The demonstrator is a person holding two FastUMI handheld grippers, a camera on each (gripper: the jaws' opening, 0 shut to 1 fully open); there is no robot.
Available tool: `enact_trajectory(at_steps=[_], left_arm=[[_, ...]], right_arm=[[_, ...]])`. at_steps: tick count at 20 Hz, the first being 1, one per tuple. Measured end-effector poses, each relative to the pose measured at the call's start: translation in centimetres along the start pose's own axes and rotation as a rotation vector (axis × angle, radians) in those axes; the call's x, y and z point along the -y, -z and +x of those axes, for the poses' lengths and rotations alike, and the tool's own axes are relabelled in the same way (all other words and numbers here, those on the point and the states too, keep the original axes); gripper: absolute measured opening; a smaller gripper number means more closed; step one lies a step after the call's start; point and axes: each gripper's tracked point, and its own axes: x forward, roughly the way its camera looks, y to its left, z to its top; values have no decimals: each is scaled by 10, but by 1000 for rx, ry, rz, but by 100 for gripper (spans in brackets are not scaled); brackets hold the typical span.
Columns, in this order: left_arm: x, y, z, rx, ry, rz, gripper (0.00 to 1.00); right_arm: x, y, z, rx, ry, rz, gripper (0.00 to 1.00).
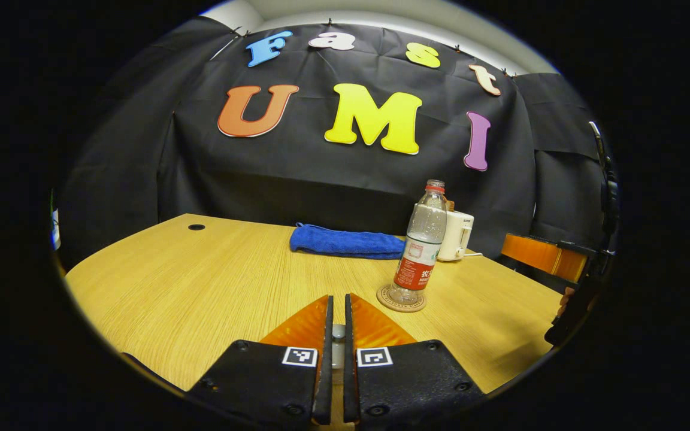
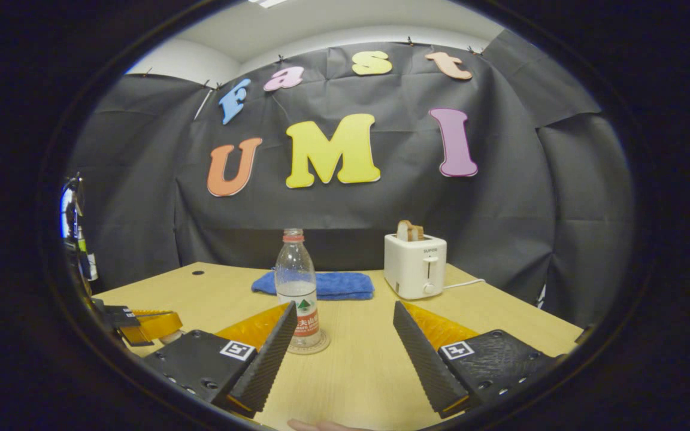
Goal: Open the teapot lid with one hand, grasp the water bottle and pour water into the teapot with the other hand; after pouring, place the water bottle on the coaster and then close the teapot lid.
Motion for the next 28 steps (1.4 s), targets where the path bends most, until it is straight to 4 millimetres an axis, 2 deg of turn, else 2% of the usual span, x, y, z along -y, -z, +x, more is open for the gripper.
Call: enact_trajectory(at_steps=[14,17,23,26,27,28], left_arm=[[-5,2,12,1,-23,21,13],[-8,11,13,-29,-49,21,10],[-7,11,13,-26,-57,46,6],[1,9,9,-27,-41,57,18],[0,10,9,-33,-50,70,34],[0,8,7,-38,-64,90,40]], right_arm=[[-2,7,2,-16,1,-3,94],[-1,6,1,-12,6,-4,96],[0,2,0,-1,6,-11,94],[-2,-2,-2,8,-1,-21,96],[-1,-2,-4,8,2,-24,96],[0,-3,-5,7,3,-24,94]])
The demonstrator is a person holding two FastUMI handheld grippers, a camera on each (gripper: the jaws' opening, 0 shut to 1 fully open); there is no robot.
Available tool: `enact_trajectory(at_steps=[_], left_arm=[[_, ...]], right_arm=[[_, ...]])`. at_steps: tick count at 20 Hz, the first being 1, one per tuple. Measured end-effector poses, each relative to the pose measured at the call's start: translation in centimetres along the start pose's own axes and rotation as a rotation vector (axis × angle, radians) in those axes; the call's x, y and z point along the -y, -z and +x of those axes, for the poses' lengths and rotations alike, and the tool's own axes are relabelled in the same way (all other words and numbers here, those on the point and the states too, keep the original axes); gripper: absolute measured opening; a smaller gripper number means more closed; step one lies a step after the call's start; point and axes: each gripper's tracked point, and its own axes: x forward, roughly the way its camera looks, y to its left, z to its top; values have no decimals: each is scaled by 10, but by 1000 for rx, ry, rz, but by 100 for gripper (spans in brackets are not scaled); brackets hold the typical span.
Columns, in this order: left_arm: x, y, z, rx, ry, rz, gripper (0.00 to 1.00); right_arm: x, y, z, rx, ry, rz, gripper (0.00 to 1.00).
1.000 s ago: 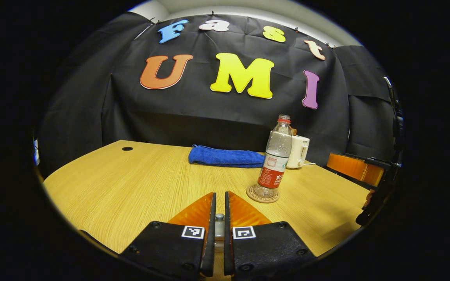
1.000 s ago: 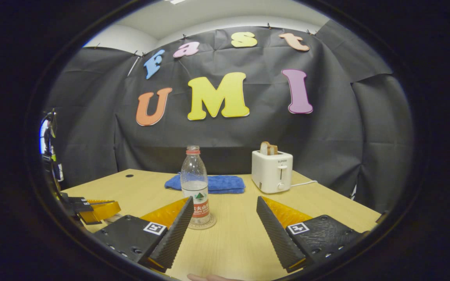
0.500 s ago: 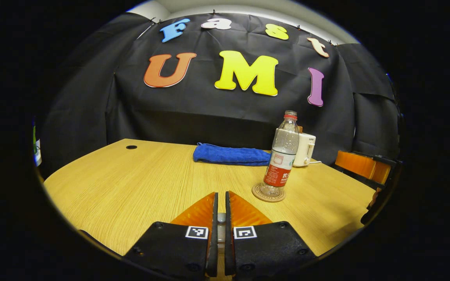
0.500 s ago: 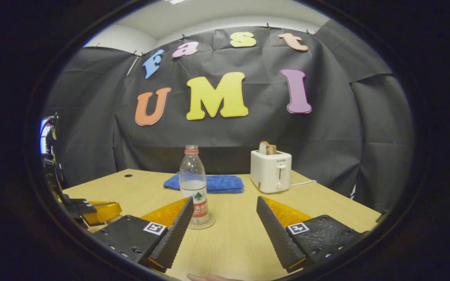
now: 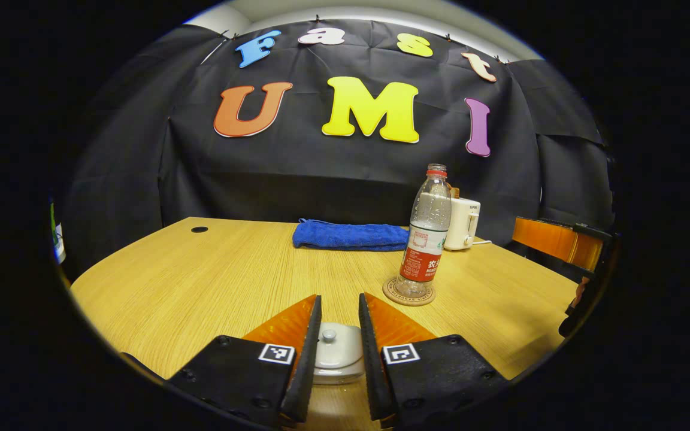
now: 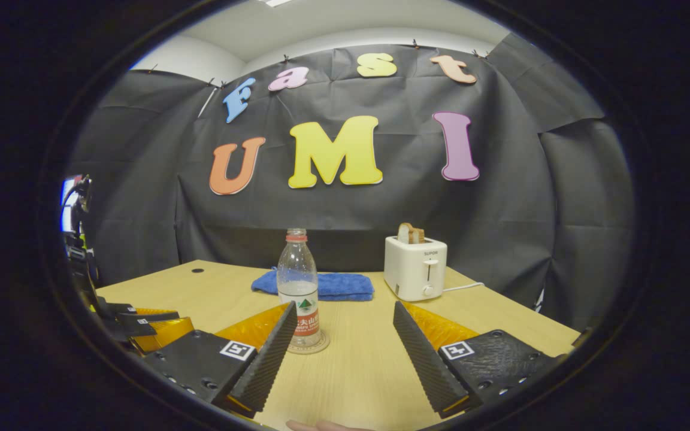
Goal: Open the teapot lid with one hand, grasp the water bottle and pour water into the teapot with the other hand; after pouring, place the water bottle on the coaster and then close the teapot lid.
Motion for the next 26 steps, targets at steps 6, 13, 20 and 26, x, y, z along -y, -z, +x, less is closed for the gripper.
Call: enact_trajectory(at_steps=[6,13,20,26], left_arm=[[5,-23,-18,13,-13,38,82],[-19,-71,-63,70,-101,31,100],[-37,-108,-114,128,-165,23,100],[-36,-129,-143,190,-166,54,100]], right_arm=[[7,-13,-13,7,23,-15,96],[25,-48,-46,26,51,-10,96],[22,-71,-88,6,40,-93,94],[20,-80,-121,31,17,-111,94]])
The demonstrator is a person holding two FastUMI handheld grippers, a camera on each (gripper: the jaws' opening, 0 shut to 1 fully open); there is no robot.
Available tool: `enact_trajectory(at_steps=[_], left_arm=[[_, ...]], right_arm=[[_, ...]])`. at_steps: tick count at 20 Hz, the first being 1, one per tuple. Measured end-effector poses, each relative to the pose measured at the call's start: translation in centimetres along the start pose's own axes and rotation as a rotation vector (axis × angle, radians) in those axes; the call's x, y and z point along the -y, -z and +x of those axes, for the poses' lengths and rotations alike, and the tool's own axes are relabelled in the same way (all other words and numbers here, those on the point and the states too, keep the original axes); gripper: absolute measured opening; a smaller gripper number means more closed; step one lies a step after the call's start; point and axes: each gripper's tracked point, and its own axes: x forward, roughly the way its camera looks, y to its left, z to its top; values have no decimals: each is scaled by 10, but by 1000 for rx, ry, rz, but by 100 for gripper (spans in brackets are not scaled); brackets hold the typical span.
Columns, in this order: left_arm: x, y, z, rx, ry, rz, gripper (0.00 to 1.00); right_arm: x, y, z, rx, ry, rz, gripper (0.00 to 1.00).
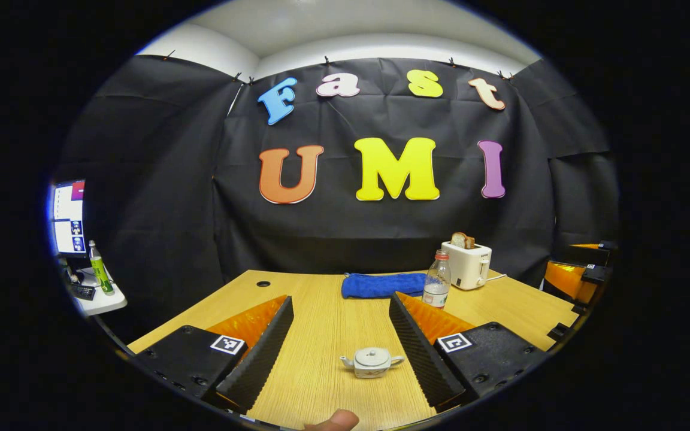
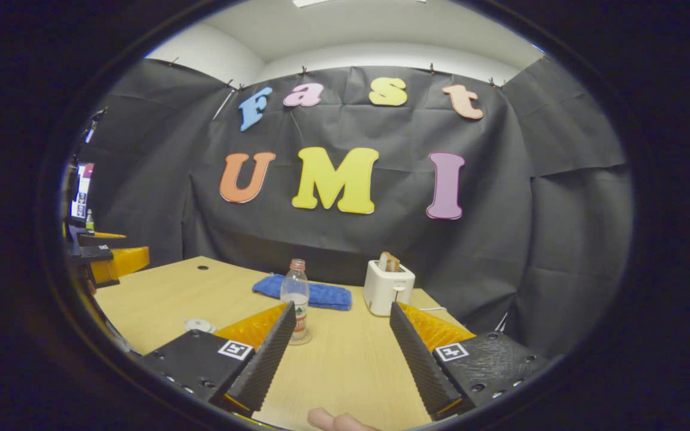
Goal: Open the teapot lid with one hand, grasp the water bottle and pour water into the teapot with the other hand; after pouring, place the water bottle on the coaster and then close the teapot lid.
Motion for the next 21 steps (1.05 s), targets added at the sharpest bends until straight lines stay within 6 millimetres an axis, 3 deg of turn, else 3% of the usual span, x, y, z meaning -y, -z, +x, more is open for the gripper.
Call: enact_trajectory(at_steps=[6,14,21], left_arm=[[9,6,-2,-15,18,24,100],[0,21,10,-55,-9,17,100],[-2,26,13,-70,-11,21,100]], right_arm=[[2,1,-1,-3,11,19,94],[2,0,3,18,36,-35,96],[-1,18,7,-26,36,-56,94]])
